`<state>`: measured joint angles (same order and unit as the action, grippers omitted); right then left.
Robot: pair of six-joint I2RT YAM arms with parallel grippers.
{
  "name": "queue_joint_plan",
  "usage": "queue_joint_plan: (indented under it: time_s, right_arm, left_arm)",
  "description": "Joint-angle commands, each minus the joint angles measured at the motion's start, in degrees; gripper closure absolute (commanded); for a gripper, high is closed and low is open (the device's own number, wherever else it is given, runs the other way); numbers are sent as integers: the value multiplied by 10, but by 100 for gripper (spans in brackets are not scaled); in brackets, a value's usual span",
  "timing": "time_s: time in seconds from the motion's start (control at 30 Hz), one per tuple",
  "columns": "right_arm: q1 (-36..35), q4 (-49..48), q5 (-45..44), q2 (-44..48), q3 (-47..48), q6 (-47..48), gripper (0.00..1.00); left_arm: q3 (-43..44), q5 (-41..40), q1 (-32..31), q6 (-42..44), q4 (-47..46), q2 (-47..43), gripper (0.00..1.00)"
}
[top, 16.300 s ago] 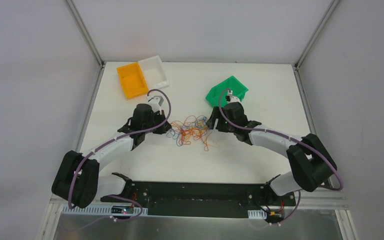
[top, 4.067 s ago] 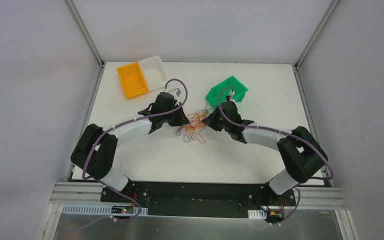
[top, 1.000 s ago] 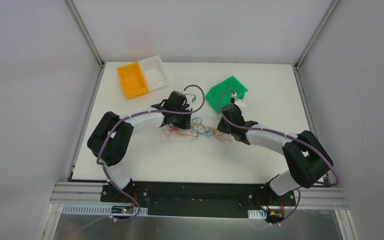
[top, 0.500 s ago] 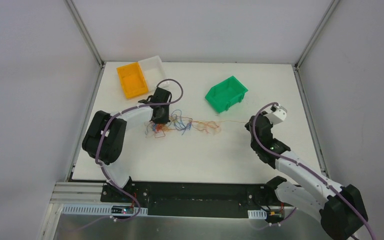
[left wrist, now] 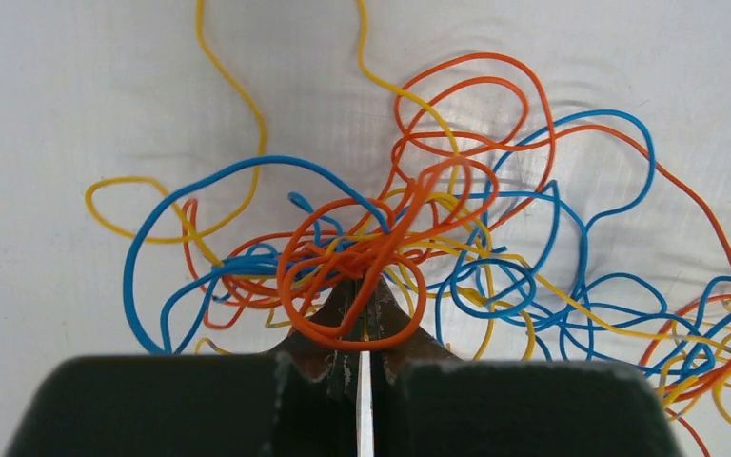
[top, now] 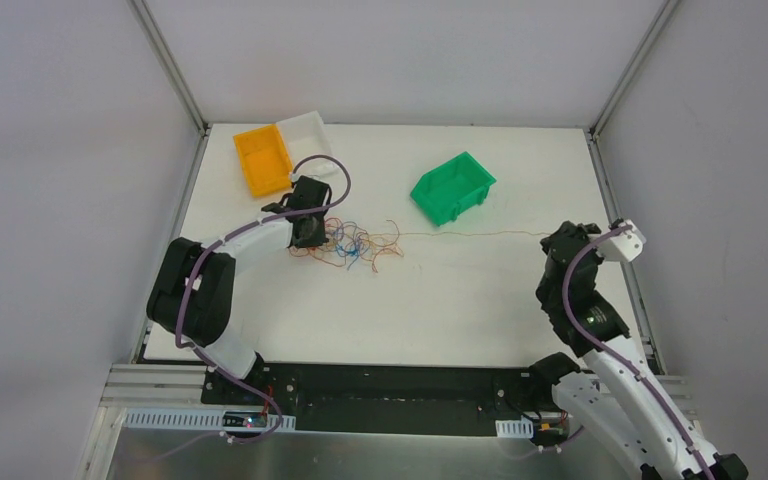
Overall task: Untangle the cables
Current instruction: Untie the cable.
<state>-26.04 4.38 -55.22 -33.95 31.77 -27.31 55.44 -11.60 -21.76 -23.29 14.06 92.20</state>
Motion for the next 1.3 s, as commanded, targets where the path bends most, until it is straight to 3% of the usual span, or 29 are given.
queue_joint_plan:
  time_s: [0.0, 0.1, 0.23, 0.4, 0.63, 0.77, 0.83, 0.9, 1.0, 1.27]
  right_arm:
    - [12, 59, -34, -15, 100, 57, 100]
    - [23, 118, -43, -35, 167, 61, 100]
    - [34, 136, -18, -41, 189, 78, 100]
    - [37, 212, 126, -59, 190, 47, 100]
    - [36, 263, 421, -46, 97, -7, 99]
    - [33, 260, 490, -47, 37, -22, 93]
    - [32, 253, 500, -46, 28, -15, 82]
    - [31, 245, 527, -53, 34, -1, 52]
    - [22, 245, 546, -89, 66, 22, 30]
    - [-95, 226, 468, -208, 143, 84, 21]
  left_arm:
    - [-7, -29, -1, -10, 10, -24, 100]
    - [-13, -40, -1, -11, 10, -37, 100]
    - [-24, -64, -1, -16, 10, -55, 100]
    - [-34, -18, -3, -8, -5, -79, 100]
    - [-47, -7, -6, 3, -27, -91, 100]
    - [-55, -7, -9, 6, -33, -97, 100]
    - [-60, 1, -11, 9, -40, -103, 100]
    - [-65, 10, -13, 12, -49, -107, 100]
    - [-68, 17, -14, 14, -54, -111, 100]
    - [-74, 17, -15, 17, -59, -119, 100]
